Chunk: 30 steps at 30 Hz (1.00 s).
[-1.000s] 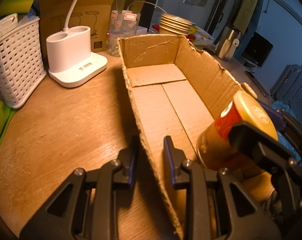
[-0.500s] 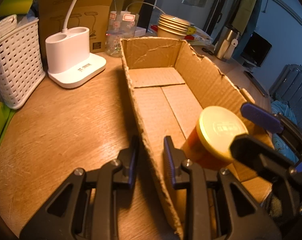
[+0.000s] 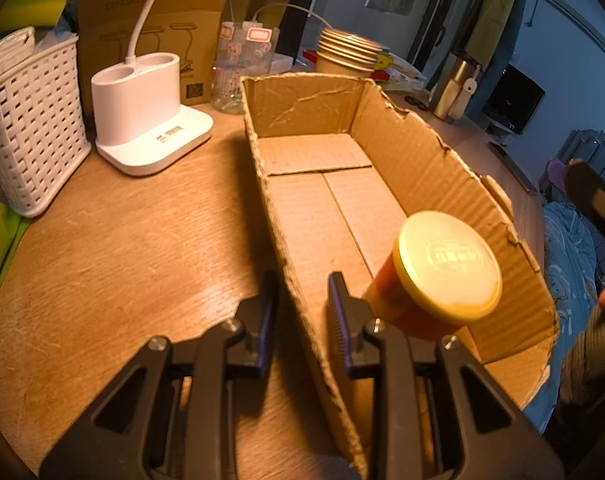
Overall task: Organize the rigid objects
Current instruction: 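Move the right tool back to the black key fob and grasp it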
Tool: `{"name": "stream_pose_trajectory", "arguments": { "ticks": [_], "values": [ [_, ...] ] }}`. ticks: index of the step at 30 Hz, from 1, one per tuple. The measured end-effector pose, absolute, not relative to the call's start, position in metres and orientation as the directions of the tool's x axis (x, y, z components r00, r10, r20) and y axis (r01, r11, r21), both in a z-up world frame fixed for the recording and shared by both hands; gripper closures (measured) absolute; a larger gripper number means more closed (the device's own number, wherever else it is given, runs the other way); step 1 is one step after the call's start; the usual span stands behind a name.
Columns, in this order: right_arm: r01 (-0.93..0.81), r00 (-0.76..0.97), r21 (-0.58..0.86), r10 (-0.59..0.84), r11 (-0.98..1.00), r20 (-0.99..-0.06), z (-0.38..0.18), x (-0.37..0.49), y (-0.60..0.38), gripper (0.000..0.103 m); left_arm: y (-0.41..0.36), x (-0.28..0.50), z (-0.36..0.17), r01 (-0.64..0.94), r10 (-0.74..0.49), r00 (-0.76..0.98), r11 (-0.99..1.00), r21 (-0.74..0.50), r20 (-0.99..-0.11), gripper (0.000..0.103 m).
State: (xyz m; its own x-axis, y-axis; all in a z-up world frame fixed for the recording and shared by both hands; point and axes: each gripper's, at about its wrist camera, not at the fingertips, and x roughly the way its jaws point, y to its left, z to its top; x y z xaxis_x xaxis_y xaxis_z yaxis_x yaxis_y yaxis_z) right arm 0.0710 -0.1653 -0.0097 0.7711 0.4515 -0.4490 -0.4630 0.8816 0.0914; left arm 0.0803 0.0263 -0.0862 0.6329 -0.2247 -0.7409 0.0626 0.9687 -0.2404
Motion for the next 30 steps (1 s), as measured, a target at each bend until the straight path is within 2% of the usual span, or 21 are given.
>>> {"name": "stream_pose_trajectory", "arguments": {
  "ticks": [9, 26, 28, 30],
  "values": [
    [-0.350, 0.810, 0.094, 0.352, 0.932, -0.470, -0.022, 0.091, -0.201, 0.034, 0.026, 0.080, -0.086, 0.062, -0.224, 0.633, 0.969, -0.240, -0.741, 0.076],
    [-0.398, 0.767, 0.027, 0.349, 0.917, -0.538, -0.053, 0.116, -0.182, 0.035, 0.026, 0.080, -0.087, 0.063, -0.225, 0.633, 0.968, -0.241, -0.741, 0.076],
    [-0.404, 0.764, 0.024, 0.352, 0.914, -0.540, -0.054, 0.118, -0.183, 0.036, 0.026, 0.080, -0.087, 0.063, -0.225, 0.633, 0.968, -0.241, -0.741, 0.076],
    [-0.411, 0.759, 0.022, 0.356, 0.911, -0.545, -0.055, 0.121, -0.183, 0.042, 0.026, 0.080, -0.087, 0.063, -0.225, 0.633, 0.968, -0.241, -0.741, 0.076]
  ]
}}
